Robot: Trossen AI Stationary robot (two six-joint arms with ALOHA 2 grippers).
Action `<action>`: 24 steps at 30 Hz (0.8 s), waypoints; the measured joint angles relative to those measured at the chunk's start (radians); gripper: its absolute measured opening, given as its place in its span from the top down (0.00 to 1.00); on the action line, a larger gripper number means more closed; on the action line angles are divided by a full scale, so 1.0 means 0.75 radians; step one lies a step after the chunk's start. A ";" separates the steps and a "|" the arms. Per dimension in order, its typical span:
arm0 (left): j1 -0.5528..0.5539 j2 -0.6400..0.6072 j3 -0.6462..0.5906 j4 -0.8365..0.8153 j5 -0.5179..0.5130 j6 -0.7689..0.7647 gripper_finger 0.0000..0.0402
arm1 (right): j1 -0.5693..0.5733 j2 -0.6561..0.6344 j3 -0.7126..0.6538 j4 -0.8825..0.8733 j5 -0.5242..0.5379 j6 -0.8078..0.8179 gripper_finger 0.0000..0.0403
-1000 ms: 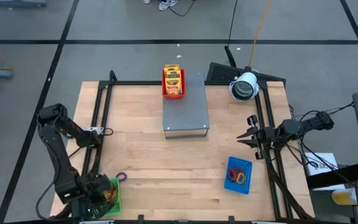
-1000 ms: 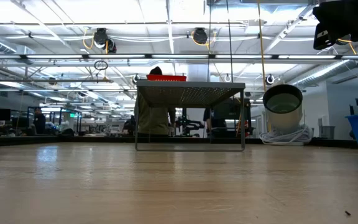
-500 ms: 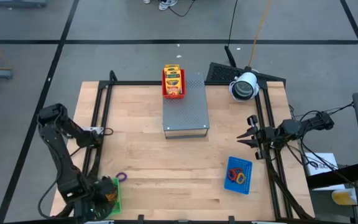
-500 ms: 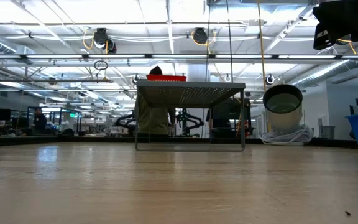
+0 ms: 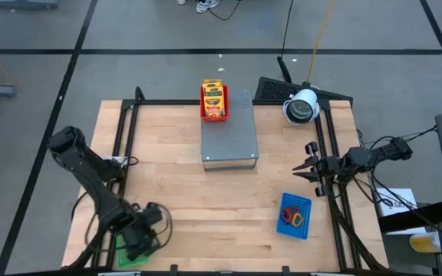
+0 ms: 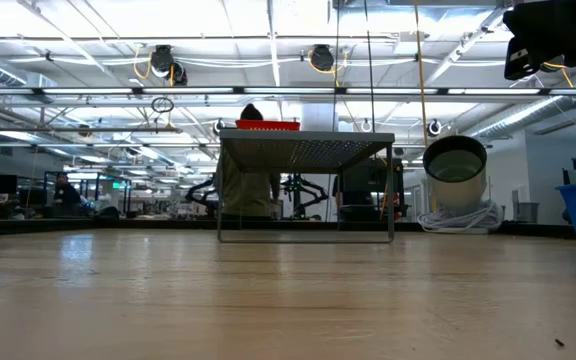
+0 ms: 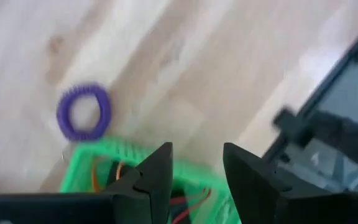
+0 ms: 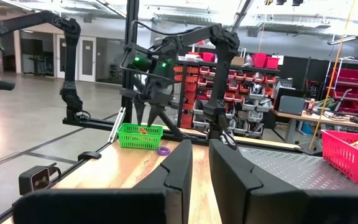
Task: Pick & Place Office Desk Supplies
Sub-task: Put the violet spring keychain into the blue bin
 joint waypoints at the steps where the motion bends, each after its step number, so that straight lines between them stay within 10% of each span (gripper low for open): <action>1: 0.033 0.000 0.005 -0.001 -0.001 0.013 0.63 | 0.000 0.000 0.000 0.000 0.000 0.000 0.89; 24: 0.373 0.000 0.087 -0.366 0.069 0.308 0.63 | 0.000 0.000 0.000 0.000 0.000 0.000 0.89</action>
